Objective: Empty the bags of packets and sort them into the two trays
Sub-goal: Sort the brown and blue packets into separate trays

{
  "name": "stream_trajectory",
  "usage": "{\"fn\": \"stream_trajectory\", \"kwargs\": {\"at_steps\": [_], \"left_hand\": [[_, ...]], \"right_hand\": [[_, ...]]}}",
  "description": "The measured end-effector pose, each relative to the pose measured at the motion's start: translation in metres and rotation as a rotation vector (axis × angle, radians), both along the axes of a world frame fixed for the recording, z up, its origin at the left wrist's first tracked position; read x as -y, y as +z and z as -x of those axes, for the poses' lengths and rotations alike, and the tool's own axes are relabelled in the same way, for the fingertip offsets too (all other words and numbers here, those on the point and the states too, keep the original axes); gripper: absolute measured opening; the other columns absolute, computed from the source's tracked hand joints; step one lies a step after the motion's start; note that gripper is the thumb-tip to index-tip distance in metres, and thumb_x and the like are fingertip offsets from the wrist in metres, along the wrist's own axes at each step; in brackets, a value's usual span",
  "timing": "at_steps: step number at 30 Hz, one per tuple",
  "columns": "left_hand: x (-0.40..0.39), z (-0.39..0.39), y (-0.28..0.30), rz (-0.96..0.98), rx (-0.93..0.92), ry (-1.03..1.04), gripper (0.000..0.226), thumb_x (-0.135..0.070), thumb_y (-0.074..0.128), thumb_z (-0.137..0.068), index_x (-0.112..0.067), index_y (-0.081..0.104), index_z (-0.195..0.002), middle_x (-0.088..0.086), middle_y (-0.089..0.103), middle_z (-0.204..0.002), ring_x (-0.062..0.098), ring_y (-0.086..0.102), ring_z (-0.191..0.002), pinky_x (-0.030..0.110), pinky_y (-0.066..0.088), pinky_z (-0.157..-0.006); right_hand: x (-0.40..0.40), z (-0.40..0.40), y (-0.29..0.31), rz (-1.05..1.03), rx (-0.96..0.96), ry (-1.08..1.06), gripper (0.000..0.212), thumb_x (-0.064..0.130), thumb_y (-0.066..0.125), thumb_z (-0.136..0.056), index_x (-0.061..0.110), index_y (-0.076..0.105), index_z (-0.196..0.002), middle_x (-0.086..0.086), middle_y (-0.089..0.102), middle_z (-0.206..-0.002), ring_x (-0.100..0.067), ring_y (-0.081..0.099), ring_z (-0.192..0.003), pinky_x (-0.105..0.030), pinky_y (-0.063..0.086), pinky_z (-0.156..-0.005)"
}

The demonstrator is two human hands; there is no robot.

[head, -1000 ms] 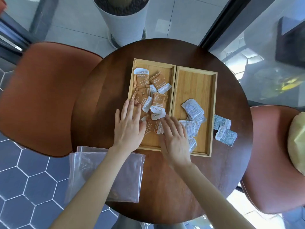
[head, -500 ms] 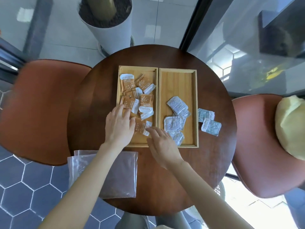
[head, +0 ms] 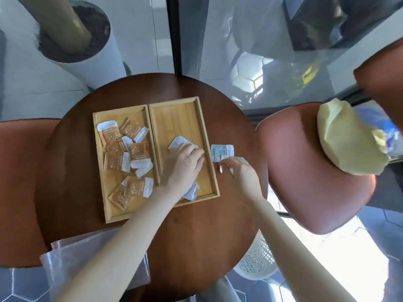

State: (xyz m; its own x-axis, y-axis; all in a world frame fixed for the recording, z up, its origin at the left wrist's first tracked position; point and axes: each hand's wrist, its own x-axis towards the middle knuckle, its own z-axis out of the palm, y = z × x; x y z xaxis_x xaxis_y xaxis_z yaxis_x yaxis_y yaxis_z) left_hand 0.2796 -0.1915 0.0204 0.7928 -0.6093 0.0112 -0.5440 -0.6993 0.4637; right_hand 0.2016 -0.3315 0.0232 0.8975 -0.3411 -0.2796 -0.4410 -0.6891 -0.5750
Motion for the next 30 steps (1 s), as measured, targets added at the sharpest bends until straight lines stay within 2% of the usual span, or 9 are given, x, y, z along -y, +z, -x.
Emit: {"fn": "stream_trajectory", "kwargs": {"at_steps": [3, 6, 9, 11, 17, 19, 21, 26, 30], "left_hand": [[0.03, 0.0, -0.015, -0.052, -0.001, -0.079, 0.024, -0.006, 0.065, -0.08, -0.001, 0.064, -0.104, 0.014, 0.068, -0.106, 0.031, 0.061, -0.103, 0.046, 0.05, -0.083], [0.048, -0.001, -0.032, -0.174, 0.01, -0.139, 0.041, -0.015, 0.056, -0.088, -0.005, 0.049, -0.128, 0.012, 0.052, -0.135, 0.028, 0.042, -0.129, 0.048, 0.037, -0.101], [0.055, -0.003, -0.046, -0.278, 0.022, -0.16, 0.049, -0.021, 0.048, -0.093, -0.009, 0.033, -0.138, 0.009, 0.036, -0.148, 0.025, 0.025, -0.139, 0.048, 0.022, -0.111], [0.057, -0.002, -0.051, -0.34, 0.002, -0.142, 0.05, -0.024, 0.043, -0.095, -0.009, 0.028, -0.14, 0.008, 0.028, -0.152, 0.024, 0.017, -0.142, 0.047, 0.016, -0.114], [0.065, 0.003, -0.052, -0.286, -0.011, -0.066, 0.031, -0.011, 0.051, -0.091, -0.004, 0.051, -0.121, 0.014, 0.047, -0.139, 0.028, 0.031, -0.136, 0.049, 0.025, -0.11], [0.069, 0.003, -0.048, -0.269, -0.006, -0.03, 0.022, -0.006, 0.06, -0.084, -0.005, 0.059, -0.105, 0.013, 0.062, -0.12, 0.03, 0.048, -0.122, 0.047, 0.039, -0.098], [0.073, 0.002, -0.042, -0.287, -0.021, 0.004, 0.016, -0.006, 0.063, -0.08, -0.01, 0.058, -0.094, 0.008, 0.067, -0.099, 0.029, 0.056, -0.104, 0.042, 0.043, -0.082], [0.079, -0.005, -0.031, -0.179, -0.137, 0.041, 0.011, -0.001, 0.057, -0.083, -0.007, 0.055, -0.093, 0.011, 0.064, -0.089, 0.031, 0.056, -0.086, 0.039, 0.041, -0.068], [0.075, -0.019, -0.015, 0.076, -0.282, 0.245, 0.006, -0.009, 0.057, -0.086, -0.007, 0.061, -0.09, 0.007, 0.064, -0.086, 0.024, 0.058, -0.075, 0.033, 0.042, -0.057]], "right_hand": [[0.014, 0.01, -0.016, 0.092, 0.039, -0.051, 0.024, 0.003, 0.051, -0.087, 0.007, 0.065, -0.106, -0.01, 0.067, -0.112, -0.032, 0.056, -0.103, -0.042, 0.047, -0.083], [0.021, 0.015, -0.034, 0.153, -0.008, -0.047, 0.036, 0.006, 0.049, -0.089, 0.007, 0.053, -0.125, -0.01, 0.056, -0.131, -0.031, 0.048, -0.12, -0.044, 0.042, -0.096], [0.022, 0.02, -0.048, 0.185, -0.069, 0.0, 0.045, 0.014, 0.045, -0.093, 0.009, 0.039, -0.138, -0.008, 0.041, -0.145, -0.026, 0.036, -0.132, -0.044, 0.035, -0.104], [0.022, 0.023, -0.053, 0.204, -0.049, -0.008, 0.044, 0.014, 0.05, -0.092, 0.008, 0.042, -0.136, -0.009, 0.044, -0.144, -0.026, 0.04, -0.131, -0.044, 0.036, -0.103], [0.035, 0.012, -0.052, 0.071, 0.016, -0.12, 0.045, 0.013, 0.072, -0.073, 0.012, 0.058, -0.116, -0.009, 0.062, -0.109, -0.028, 0.053, -0.101, -0.042, 0.048, -0.083], [0.042, 0.004, -0.048, -0.011, -0.058, -0.125, 0.04, 0.016, 0.073, -0.071, 0.014, 0.059, -0.109, -0.006, 0.059, -0.102, -0.026, 0.055, -0.091, -0.038, 0.048, -0.071], [0.048, -0.003, -0.045, -0.055, -0.146, -0.079, 0.035, 0.016, 0.071, -0.073, 0.014, 0.059, -0.106, -0.005, 0.059, -0.102, -0.026, 0.057, -0.086, -0.033, 0.045, -0.063], [0.059, -0.023, -0.028, -0.058, -0.307, 0.087, 0.036, 0.013, 0.063, -0.079, 0.02, 0.06, -0.113, -0.006, 0.065, -0.096, -0.028, 0.058, -0.087, -0.033, 0.045, -0.066], [0.064, -0.048, -0.008, -0.079, -0.286, 0.143, 0.008, 0.012, 0.059, -0.082, 0.012, 0.06, -0.09, -0.005, 0.061, -0.081, -0.026, 0.054, -0.071, -0.036, 0.045, -0.058]]}}
